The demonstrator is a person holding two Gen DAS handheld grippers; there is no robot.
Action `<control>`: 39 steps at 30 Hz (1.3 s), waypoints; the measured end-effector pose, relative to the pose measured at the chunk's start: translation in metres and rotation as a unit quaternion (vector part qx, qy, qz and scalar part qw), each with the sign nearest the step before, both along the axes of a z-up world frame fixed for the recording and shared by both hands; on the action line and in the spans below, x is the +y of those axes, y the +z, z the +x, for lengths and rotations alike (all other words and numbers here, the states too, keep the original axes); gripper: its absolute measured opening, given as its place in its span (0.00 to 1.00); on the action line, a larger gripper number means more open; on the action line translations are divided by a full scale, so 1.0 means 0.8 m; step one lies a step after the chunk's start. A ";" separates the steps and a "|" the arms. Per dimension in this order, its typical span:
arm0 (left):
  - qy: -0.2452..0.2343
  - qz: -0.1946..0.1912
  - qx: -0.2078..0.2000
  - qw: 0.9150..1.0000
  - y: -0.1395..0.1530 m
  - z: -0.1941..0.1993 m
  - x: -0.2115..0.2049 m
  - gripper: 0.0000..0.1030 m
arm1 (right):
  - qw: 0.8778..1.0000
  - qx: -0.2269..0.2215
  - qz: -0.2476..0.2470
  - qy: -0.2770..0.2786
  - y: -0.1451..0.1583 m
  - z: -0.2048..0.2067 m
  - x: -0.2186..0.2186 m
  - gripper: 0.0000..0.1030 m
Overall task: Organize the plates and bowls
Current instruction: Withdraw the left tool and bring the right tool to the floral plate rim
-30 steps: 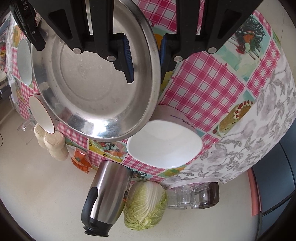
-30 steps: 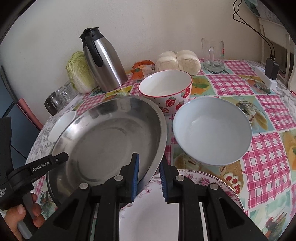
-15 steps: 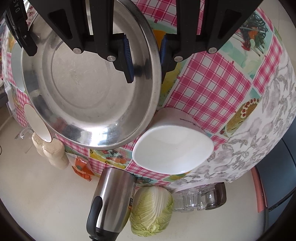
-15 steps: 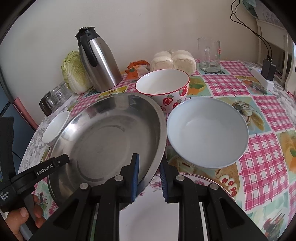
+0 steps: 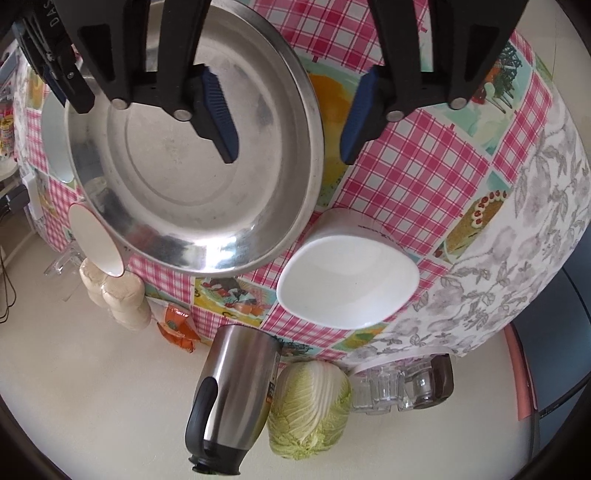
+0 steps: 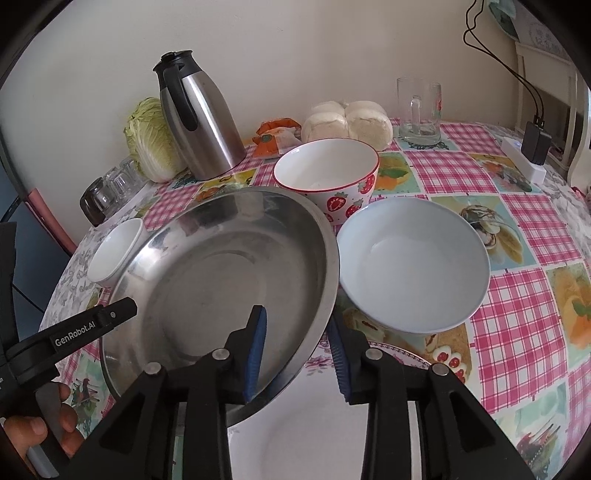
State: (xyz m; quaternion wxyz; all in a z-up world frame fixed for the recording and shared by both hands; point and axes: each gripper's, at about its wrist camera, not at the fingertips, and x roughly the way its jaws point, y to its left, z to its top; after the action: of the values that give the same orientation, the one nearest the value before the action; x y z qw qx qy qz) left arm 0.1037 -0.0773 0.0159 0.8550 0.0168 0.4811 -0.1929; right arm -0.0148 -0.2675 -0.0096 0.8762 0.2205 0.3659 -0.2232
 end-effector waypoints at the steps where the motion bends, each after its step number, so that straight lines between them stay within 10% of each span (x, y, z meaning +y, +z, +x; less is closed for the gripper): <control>1: 0.001 0.000 -0.001 1.000 0.004 -0.001 0.001 0.66 | 1.000 0.001 0.001 0.000 0.002 -0.001 0.000 0.35; 27: 0.018 0.038 0.035 0.999 0.015 -0.026 0.035 0.96 | 1.000 0.003 -0.014 0.011 0.015 -0.007 0.012 0.43; 39: 0.003 0.051 -0.004 0.999 0.027 -0.052 0.020 1.00 | 0.999 0.022 -0.026 -0.003 0.024 -0.042 0.015 0.74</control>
State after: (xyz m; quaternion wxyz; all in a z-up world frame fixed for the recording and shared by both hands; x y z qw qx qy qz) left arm 0.0622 -0.0611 0.0372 0.8557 0.0596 0.4865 -0.1661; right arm -0.0487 -0.2559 0.0093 0.8726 0.1940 0.3788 -0.2398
